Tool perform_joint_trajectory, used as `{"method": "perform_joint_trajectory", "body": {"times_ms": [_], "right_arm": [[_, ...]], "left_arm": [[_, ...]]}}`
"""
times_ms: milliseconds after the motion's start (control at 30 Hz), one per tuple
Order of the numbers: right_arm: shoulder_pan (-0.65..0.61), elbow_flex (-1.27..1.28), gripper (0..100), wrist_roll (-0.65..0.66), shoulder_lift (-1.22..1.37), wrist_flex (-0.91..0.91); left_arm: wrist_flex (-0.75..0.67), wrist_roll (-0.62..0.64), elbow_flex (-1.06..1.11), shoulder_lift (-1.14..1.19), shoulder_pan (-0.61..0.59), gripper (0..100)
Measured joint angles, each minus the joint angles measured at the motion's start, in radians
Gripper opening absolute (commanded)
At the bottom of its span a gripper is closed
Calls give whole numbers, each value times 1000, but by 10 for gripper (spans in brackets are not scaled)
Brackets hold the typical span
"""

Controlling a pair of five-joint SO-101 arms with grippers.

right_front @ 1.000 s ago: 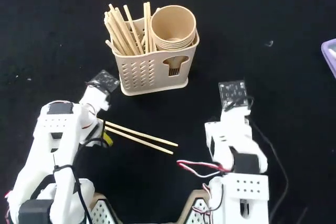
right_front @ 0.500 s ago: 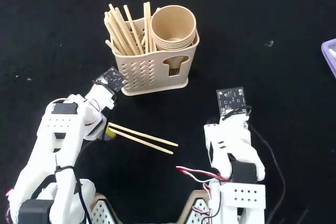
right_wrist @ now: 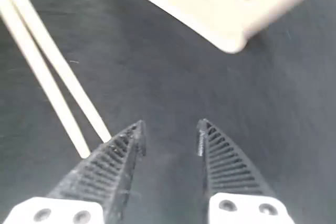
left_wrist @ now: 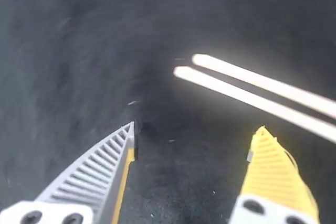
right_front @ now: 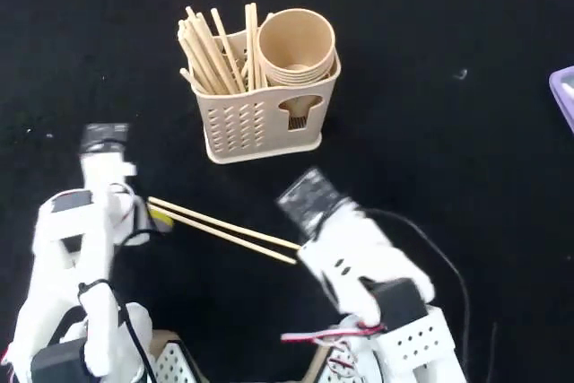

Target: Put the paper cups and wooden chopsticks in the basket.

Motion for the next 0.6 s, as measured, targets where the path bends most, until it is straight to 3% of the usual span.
{"method": "perform_joint_trajectory", "body": {"times_ms": [133, 233, 467, 600], "right_arm": [[-172, -15, 170, 2, 46, 0], [-253, -48, 170, 0, 170, -28], [-384, -158, 173, 0, 571, -209], [-407, -242, 237, 0, 825, -305]], "left_arm": [[0, 198, 0, 0, -86, 338], [0, 273, 0, 0, -143, 338], [0, 313, 0, 0, -227, 338], [0, 313, 0, 0, -267, 338]]}}
